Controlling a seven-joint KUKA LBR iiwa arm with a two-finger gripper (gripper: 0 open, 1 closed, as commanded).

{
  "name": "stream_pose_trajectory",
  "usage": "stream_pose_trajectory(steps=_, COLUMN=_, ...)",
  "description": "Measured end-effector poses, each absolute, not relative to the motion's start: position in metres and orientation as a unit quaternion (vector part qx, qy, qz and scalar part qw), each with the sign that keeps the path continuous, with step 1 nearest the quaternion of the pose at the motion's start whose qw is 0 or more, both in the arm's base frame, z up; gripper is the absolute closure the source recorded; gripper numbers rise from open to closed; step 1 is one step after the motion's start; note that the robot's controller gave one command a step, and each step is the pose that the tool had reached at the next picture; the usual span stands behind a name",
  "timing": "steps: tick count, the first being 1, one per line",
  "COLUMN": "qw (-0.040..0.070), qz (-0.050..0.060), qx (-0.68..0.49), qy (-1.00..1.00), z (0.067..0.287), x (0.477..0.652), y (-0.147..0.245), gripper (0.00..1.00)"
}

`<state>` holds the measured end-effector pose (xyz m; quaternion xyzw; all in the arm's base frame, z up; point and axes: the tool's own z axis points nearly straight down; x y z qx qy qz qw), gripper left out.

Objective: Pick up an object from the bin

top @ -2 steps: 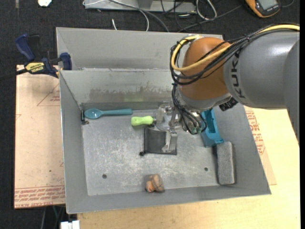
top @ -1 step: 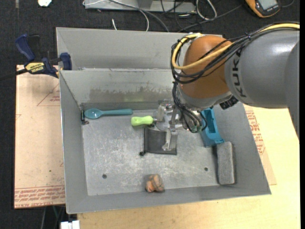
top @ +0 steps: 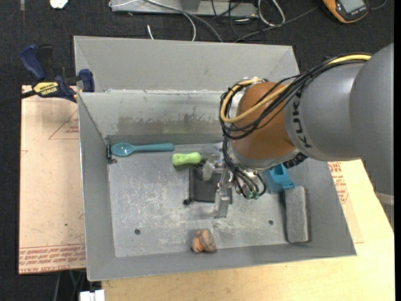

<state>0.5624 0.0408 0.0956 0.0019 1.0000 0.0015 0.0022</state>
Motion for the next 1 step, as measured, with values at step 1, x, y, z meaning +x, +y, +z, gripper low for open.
stream_pose_trajectory(steps=1, qw=-0.002, qz=0.001, qx=0.024, qy=1.0, z=0.0645, x=0.5585, y=0.0441, gripper=0.0)
